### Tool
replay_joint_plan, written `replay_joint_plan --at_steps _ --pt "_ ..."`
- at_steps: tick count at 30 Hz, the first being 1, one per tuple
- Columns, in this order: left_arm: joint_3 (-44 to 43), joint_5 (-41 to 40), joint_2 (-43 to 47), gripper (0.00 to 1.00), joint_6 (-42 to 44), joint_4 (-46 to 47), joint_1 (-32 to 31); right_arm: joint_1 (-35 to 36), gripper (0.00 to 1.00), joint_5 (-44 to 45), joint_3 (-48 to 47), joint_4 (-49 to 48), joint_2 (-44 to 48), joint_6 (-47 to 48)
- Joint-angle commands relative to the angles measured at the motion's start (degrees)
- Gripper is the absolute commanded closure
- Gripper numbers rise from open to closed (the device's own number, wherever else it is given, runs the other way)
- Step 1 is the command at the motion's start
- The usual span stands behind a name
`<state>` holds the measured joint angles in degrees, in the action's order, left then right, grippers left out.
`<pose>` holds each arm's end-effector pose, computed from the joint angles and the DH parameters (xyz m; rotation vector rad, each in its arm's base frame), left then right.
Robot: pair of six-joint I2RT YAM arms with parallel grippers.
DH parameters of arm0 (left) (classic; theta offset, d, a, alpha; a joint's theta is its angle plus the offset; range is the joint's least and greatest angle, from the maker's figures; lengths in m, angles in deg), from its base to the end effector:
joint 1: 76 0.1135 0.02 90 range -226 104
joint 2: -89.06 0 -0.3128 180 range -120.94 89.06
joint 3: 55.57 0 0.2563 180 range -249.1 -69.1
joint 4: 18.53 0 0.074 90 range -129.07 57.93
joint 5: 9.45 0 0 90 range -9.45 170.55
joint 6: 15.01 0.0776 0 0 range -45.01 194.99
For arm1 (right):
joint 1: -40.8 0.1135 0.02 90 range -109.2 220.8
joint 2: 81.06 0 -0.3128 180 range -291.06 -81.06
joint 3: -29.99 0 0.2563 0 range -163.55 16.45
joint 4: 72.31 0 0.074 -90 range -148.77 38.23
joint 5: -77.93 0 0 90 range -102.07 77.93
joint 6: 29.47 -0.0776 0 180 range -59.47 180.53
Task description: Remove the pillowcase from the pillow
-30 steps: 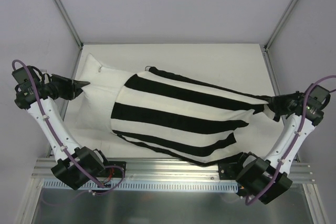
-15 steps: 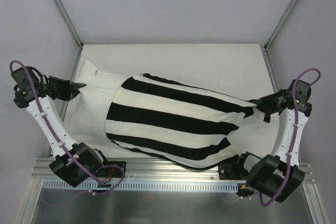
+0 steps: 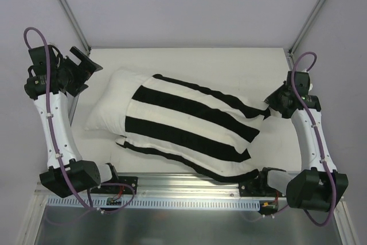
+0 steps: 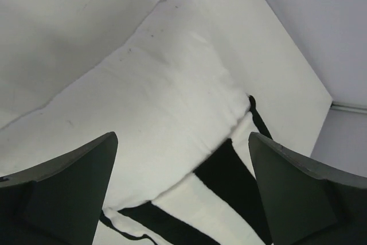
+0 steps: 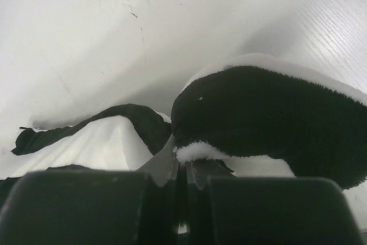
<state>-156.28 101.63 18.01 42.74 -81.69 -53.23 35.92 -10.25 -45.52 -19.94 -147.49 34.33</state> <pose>0.2535 0.0761 0.4554 -0.7991 1.9977 -0.4920 0.2572 -0.0244 0.3367 0.6398 2.2411 0.1498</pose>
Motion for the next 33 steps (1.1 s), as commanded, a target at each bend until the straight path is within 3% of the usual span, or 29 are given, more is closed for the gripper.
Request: replay_joint_plan --at_steps 1,5,11,19,25,30,32,33 --pt "-3.6 -9.0 -3.7 0.01 4.4 -2.9 -3.1 -0.2 0.99 2.3 2.4 -6.1 3.8 2.4" --pt "-13.9 -16.5 -16.5 0.01 4.4 -7.3 -8.6 0.3 0.99 -1.2 6.2 -11.9 6.6 1.9" --pt "-30.4 -24.7 -32.5 0.01 3.7 -14.0 -15.5 1.2 0.99 0.0 5.9 -9.7 8.1 5.4" --pt "-45.0 -27.0 -51.4 0.01 4.1 -18.9 -22.1 3.6 0.99 0.2 6.0 -8.8 8.1 6.4" --pt "-42.2 -25.9 -58.8 0.01 4.7 -18.7 -26.7 6.4 0.99 1.2 6.5 -8.6 7.4 6.9" --pt "-34.0 -21.5 -56.7 0.02 5.0 -12.4 -29.0 7.5 0.99 1.2 6.2 -8.6 6.1 7.3" --pt "-29.6 -16.3 -53.8 0.5 6.2 -9.8 -29.0 7.7 0.99 1.1 6.2 -8.6 5.7 7.3" --pt "-28.9 -16.2 -52.8 0.86 6.1 -9.4 -29.0 7.9 0.99 1.2 6.2 -8.6 5.7 7.5"
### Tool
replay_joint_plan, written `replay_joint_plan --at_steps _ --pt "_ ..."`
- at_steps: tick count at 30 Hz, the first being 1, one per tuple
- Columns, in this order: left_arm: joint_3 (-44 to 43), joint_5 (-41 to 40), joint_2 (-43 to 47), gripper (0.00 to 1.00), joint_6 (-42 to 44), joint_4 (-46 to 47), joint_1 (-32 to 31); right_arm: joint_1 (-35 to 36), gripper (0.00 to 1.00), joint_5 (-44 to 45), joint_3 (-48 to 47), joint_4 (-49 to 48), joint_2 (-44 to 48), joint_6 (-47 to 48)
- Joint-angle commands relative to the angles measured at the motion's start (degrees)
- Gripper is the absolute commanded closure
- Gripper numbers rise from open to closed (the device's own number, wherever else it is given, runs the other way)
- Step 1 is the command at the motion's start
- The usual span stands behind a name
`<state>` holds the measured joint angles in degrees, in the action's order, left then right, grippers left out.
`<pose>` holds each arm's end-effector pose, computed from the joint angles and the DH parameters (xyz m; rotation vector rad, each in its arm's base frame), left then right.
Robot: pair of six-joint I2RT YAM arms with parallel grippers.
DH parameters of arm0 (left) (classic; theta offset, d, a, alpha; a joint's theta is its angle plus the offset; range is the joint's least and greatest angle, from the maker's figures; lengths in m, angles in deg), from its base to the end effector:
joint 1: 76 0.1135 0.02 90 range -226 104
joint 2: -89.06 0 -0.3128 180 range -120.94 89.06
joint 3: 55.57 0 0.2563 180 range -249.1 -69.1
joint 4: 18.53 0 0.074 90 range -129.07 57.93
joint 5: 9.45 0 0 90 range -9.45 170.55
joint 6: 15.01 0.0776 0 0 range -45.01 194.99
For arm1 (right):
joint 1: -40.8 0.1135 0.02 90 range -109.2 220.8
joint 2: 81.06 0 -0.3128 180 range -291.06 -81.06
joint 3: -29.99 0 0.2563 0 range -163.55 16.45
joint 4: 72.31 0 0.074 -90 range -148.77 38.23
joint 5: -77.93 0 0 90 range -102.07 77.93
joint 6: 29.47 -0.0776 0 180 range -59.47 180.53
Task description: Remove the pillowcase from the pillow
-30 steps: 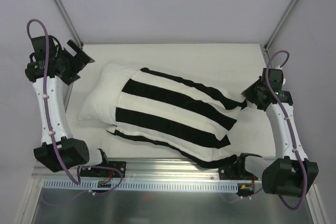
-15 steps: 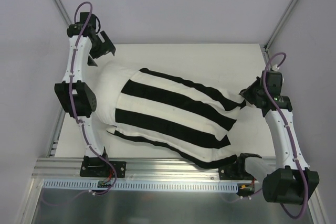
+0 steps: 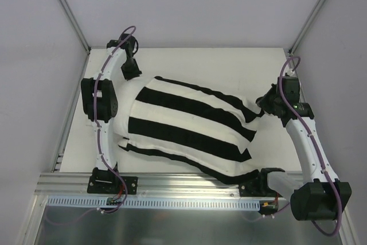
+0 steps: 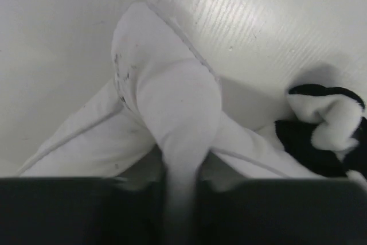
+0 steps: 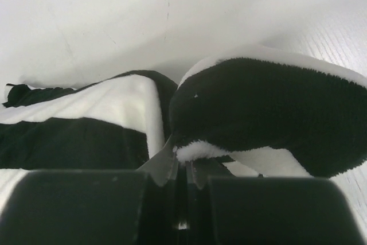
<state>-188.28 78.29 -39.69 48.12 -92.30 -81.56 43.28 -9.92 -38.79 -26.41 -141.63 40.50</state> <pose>0.5216 -0.0477 0.2329 -0.5257 2.7412 -0.0859 0.2398 0.0075 0.3299 0.3611 2.2043 0.1730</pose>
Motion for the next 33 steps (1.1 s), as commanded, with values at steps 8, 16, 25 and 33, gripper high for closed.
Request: replay_joint_plan --at_steps 8,16,25,33 --pt "18.6 5.6 25.5 1.0 -3.4 7.5 5.9 -4.7 0.99 0.5 -2.2 0.2 -1.1 3.5" --pt "40.2 25.6 47.5 1.0 -7.8 19.7 25.2 -14.6 0.99 -4.5 0.2 0.7 0.6 2.4" --pt "41.2 30.5 54.6 1.0 -9.2 19.7 33.9 -19.5 0.99 -3.9 -3.4 3.4 3.8 1.3" --pt "38.4 36.3 55.6 1.0 -9.7 18.2 42.7 -36.9 0.99 -11.8 -13.0 7.9 5.9 1.1"
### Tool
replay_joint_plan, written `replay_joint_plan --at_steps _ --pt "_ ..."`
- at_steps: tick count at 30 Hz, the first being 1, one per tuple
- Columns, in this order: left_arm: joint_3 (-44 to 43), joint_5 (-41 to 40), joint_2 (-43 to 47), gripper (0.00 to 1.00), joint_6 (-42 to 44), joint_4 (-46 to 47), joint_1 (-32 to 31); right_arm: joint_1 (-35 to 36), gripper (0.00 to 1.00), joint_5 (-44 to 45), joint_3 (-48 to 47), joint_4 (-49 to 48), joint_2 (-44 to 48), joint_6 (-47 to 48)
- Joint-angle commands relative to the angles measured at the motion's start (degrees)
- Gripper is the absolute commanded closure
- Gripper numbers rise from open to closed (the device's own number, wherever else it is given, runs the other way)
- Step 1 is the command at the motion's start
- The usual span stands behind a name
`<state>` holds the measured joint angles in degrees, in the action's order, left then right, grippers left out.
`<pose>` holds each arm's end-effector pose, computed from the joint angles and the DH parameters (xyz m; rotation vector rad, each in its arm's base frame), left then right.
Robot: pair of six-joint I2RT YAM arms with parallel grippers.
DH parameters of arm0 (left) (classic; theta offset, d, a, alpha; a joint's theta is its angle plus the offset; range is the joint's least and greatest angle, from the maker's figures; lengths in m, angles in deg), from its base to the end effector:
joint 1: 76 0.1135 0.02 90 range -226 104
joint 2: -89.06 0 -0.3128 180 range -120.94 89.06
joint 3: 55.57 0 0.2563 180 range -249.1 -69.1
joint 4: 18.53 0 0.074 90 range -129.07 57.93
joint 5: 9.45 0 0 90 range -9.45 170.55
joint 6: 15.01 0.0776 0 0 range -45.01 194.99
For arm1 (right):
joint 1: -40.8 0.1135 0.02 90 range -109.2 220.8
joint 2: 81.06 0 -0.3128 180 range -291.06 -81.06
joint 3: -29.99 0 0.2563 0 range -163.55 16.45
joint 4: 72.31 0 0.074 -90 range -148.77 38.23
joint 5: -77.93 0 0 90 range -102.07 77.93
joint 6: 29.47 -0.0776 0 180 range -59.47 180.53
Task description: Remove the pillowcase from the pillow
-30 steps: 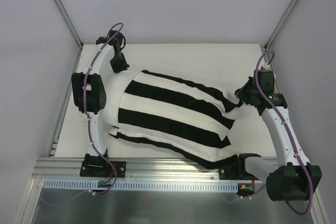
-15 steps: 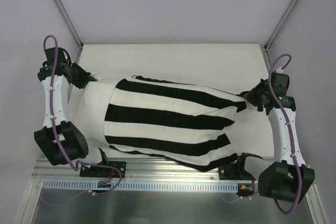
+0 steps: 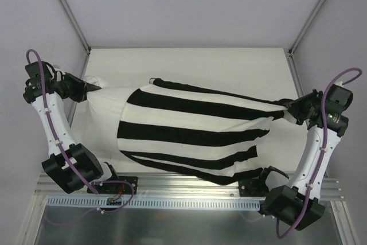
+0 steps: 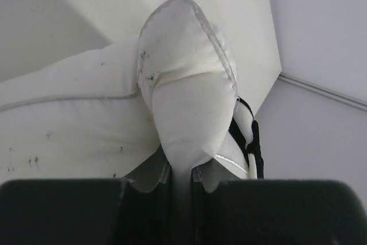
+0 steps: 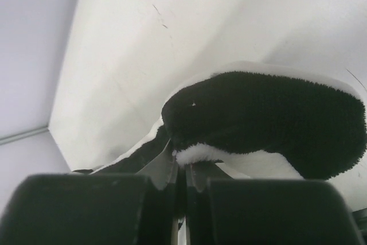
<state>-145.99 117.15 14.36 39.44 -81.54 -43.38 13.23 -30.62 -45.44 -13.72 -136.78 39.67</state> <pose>0.2579 0.1101 0.3845 -1.0443 2.0748 -0.7846 0.1887 -0.0707 0.3658 0.7517 2.0937 0.2995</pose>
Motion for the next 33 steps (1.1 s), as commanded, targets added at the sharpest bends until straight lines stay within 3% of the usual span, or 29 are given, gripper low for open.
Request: replay_joint_plan --at_steps 1,10,14,15,16,17,18,19,20,22,23,27,32,33 --pt "-4.1 -2.3 1.6 1.0 -1.2 7.5 4.5 -7.2 0.99 8.4 -7.5 -3.8 0.9 2.1" --pt "-6.0 -0.9 0.3 1.0 -0.9 7.5 3.4 -6.5 0.99 6.9 -13.3 -7.0 -3.4 -0.7" --pt "-9.1 -3.6 -3.6 1.0 -0.2 7.5 -2.0 1.5 0.99 11.5 -21.3 -3.3 -12.9 1.9" --pt "-9.7 -3.6 -4.7 1.0 0.3 7.4 -4.1 2.4 0.97 11.7 -23.2 -1.7 -15.9 3.4" --pt "-10.1 -3.6 -5.6 1.0 0.6 7.0 -5.0 3.3 0.87 11.6 -23.6 -1.0 -16.9 4.2" --pt "-11.0 -3.6 -7.3 0.95 0.8 6.8 -5.8 4.7 0.59 11.5 -23.5 -0.6 -17.4 4.9" --pt "-11.4 -3.8 -7.9 0.84 1.5 6.4 -6.6 5.2 0.47 11.7 -22.7 0.2 -17.6 5.6" --pt "-11.5 -5.5 -8.2 0.48 1.9 5.5 -7.9 5.7 0.36 12.6 -21.8 0.2 -16.5 6.4" --pt "-11.7 -6.6 -8.2 0.31 2.2 5.3 -8.4 6.1 0.22 13.1 -20.7 -0.1 -15.6 6.9" --pt "-11.7 -9.0 -7.7 0.05 3.3 4.7 -9.2 6.3 0.11 14.1 -18.1 -1.0 -12.6 8.0" --pt "-11.8 -9.3 -7.2 0.04 3.6 4.4 -9.2 6.4 0.07 14.4 -17.7 -0.9 -11.8 8.5" --pt "-12.0 -12.3 -5.3 0.05 6.3 2.2 -10.5 9.8 0.05 14.9 -17.1 0.6 -9.1 10.2" --pt "-9.1 -17.6 -1.1 0.14 10.1 -0.3 -17.3 25.3 0.05 20.9 -16.3 0.3 -7.1 8.9" --pt "-8.3 -17.9 -0.6 0.14 10.3 -0.4 -17.7 31.4 0.05 24.4 -16.7 0.3 -7.4 8.6"
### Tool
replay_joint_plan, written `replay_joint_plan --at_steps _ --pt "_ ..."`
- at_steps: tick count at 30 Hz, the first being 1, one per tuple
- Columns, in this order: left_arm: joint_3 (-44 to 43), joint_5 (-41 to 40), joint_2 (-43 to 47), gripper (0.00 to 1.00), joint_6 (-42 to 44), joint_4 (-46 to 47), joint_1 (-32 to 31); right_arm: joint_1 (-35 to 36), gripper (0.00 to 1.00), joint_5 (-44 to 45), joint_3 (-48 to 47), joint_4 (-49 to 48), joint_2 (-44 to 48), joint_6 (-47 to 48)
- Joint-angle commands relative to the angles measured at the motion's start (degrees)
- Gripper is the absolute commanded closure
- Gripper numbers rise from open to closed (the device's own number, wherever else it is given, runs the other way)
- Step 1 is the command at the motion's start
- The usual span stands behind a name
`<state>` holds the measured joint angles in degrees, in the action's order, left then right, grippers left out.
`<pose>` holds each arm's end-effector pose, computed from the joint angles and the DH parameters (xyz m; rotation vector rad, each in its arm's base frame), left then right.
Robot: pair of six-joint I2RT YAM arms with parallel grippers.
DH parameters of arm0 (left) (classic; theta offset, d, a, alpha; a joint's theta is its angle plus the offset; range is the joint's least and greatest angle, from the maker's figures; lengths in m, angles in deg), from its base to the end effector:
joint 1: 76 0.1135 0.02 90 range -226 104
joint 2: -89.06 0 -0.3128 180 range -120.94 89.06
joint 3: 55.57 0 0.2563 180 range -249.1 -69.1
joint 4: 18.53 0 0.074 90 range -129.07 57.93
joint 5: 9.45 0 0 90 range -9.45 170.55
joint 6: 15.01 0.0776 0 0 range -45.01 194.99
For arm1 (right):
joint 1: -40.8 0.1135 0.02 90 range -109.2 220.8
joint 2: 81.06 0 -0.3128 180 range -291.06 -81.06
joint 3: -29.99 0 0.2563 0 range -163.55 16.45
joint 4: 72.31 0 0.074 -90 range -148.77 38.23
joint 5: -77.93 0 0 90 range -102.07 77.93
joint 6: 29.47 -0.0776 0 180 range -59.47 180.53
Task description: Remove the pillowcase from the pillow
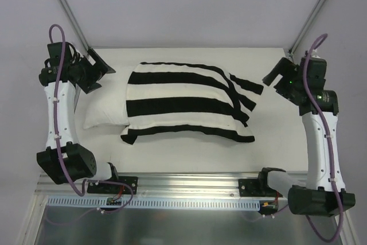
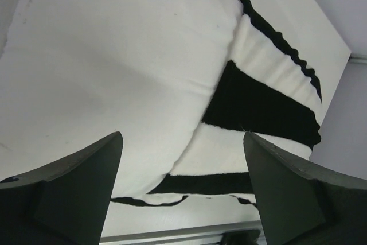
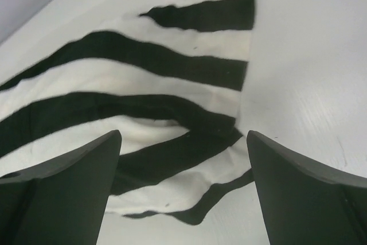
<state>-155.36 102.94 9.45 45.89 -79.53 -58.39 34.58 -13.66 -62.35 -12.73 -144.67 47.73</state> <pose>0.3087 0.0670 0.4143 -0.7107 2.1643 -0.5507 0.2347 -0.0234 0.4392 0.3323 2.0842 0.0980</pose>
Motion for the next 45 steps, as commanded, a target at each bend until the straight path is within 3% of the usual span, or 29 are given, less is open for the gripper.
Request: replay_joint_plan --at_steps 1,6,8,10,12,16,25,31,36,42,45 --pt "2.7 -3.9 5.3 0.14 4.0 -2.5 -2.9 13.0 0.05 9.0 -0.1 -0.6 0.2 0.2" --pt "7.0 -7.5 8.3 0.07 5.5 -3.7 -3.3 30.5 0.05 18.4 -5.1 0.7 -5.5 -1.2" --pt "7.6 -4.4 8.2 0.1 5.1 -3.6 -4.3 36.4 0.04 21.4 -7.4 1.0 -7.8 -1.6" --pt "6.9 -4.5 8.0 0.17 4.8 -3.5 -9.8 39.2 0.04 22.1 -8.4 1.2 -11.3 -2.8" --pt "5.4 -6.0 6.8 0.21 4.5 -3.6 -15.1 40.3 0.04 21.9 -8.6 1.2 -13.0 -3.9" --pt "2.4 -7.4 3.5 0.24 4.1 -3.4 -17.3 40.6 0.04 22.1 -6.4 0.7 -12.0 -5.0" --pt "-0.8 -10.3 -4.0 0.17 3.4 -2.6 -21.7 40.5 0.02 24.5 0.0 1.2 -5.9 -5.4" --pt "-0.6 -5.1 -7.5 0.28 1.1 0.3 -25.3 39.8 0.01 24.8 2.2 1.2 -3.7 -6.3" --pt "-1.8 0.4 -9.4 0.37 -4.1 5.2 -32.0 39.4 0.01 24.8 4.8 1.2 -1.8 -7.0" --pt "-9.1 5.6 -17.4 0.36 -10.8 12.0 -43.1 38.9 0.01 23.9 7.3 1.0 -0.8 -8.7" --pt "-16.3 8.4 -24.0 0.36 -10.9 12.0 -45.2 38.9 0.01 22.6 8.0 1.0 -0.6 -9.3"
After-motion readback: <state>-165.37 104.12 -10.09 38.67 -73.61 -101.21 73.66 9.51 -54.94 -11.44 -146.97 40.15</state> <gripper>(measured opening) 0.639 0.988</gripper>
